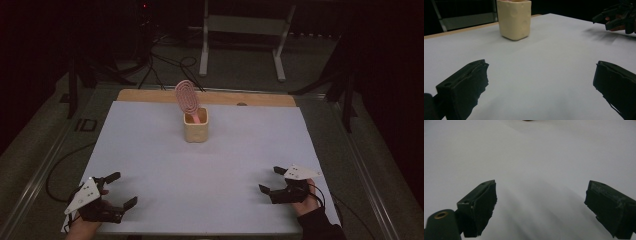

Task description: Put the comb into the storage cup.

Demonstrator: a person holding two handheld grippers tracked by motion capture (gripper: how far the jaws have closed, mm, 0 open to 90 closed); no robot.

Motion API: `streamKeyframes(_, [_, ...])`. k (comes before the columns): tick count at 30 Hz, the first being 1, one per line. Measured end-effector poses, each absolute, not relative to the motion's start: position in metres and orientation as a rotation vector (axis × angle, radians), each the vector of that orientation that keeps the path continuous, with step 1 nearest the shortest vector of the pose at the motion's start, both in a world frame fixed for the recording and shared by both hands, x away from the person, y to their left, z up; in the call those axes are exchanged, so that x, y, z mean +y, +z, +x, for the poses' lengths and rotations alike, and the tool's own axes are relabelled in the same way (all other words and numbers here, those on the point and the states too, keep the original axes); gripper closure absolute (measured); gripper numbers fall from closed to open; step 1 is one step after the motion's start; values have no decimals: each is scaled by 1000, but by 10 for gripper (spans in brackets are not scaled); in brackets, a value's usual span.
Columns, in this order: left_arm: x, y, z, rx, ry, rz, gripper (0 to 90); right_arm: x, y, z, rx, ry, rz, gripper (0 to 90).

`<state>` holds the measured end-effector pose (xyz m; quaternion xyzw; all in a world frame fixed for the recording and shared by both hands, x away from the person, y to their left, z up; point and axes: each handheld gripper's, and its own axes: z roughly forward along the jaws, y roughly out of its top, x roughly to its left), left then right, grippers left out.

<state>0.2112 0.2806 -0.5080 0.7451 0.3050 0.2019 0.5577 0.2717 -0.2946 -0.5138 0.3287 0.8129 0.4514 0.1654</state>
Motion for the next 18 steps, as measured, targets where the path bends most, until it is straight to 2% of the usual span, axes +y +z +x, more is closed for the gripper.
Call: streamKeyframes(18, [280, -508, 211, 720, 475, 1760, 0, -291, -512, 270, 2321, 1294, 901, 101])
